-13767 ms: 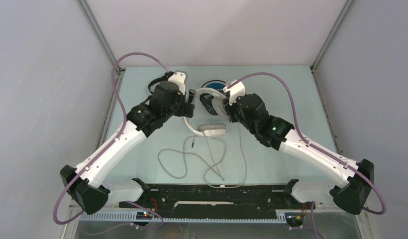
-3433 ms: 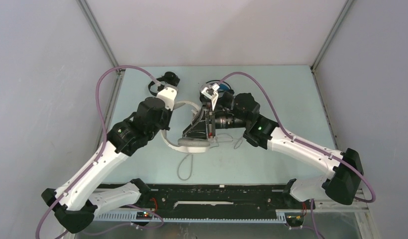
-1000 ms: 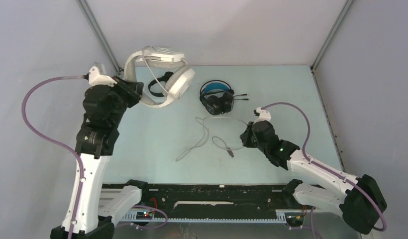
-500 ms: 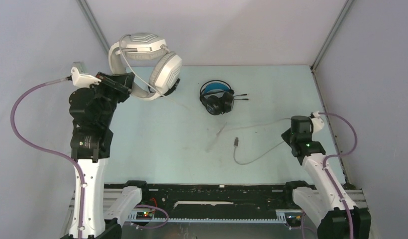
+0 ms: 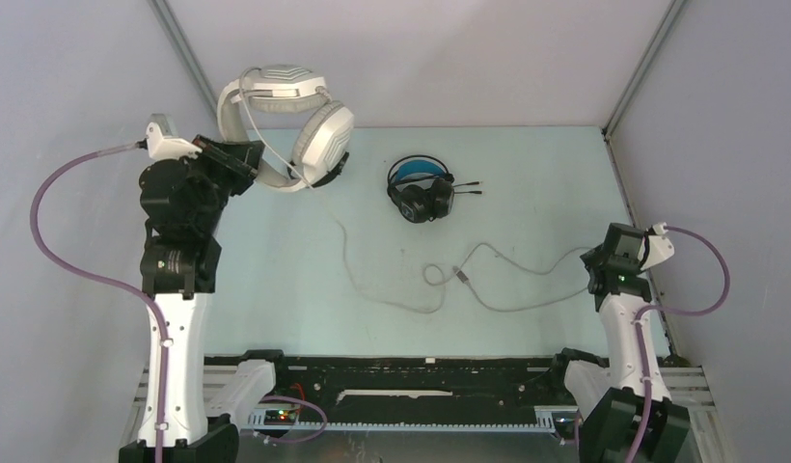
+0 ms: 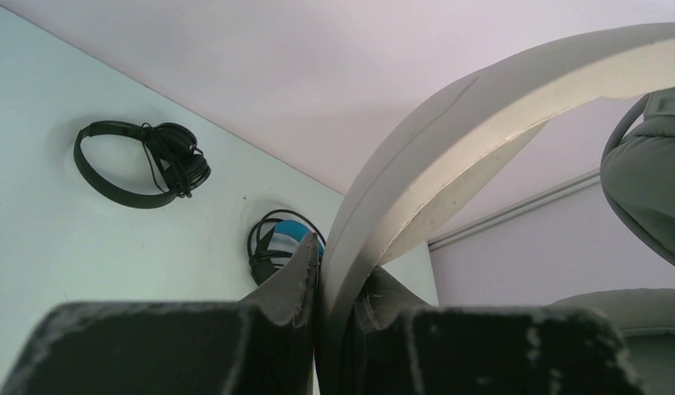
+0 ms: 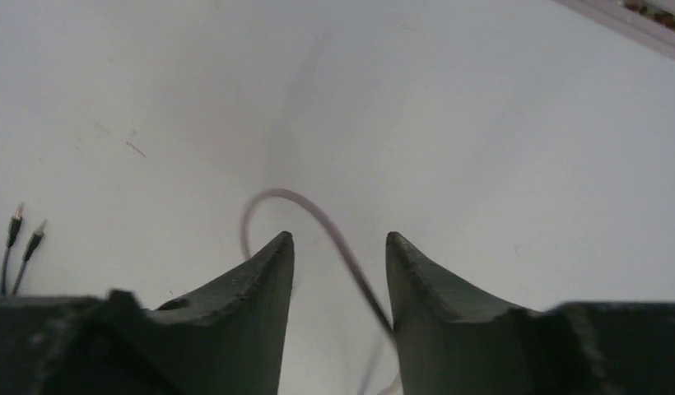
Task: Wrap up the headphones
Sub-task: Wrap the headphones cable around the headphones.
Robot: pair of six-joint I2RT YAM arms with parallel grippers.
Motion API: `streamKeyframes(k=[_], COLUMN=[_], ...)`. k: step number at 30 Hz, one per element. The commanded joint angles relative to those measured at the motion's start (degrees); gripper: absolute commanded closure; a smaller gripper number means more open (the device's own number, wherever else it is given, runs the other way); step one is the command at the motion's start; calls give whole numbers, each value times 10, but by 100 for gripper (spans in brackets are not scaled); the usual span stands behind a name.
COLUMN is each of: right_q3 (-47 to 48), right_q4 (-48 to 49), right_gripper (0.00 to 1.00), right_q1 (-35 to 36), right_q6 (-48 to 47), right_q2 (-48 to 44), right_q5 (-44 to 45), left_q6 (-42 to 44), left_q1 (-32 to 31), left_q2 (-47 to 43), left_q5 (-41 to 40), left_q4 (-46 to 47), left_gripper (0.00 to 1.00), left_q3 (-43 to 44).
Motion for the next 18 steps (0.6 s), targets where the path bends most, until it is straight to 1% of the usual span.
streamKeyframes(k=[1,3,4,8,11,13,15,17,18], right_q3=[67,96,109,149,174,181,171,144,128], right_q4=[32,34,26,35,57,91,154,254,307], right_gripper=[48,32,30,30,31,31,31,31,31], right_q1=[16,34,44,94,153,213,284,359,401], right_q6=[-78,-100,-107,-150,-179,-194,-198,-209,-229], right_q2=[40,52,54,28,4,-15,-32,-41,-41], right_q5=[-31,-52,-62,-117,-160,-197,-242,-269,-271], left_q6=[9,21,29,58,79,92,93,80,72], left_q1=[7,6,6,6,7,6,6,6,5], left_q2=[4,9,13,19,23,26,27,23,21], left_q5=[20,25,30,44,45,41,45,68,79], left_q4=[29,23,19,-2,-21,-39,-43,-30,-23], left_gripper=[100,100,100,100,100,100,100,100,100], left_q3=[25,24,25,24,24,28,26,15,10])
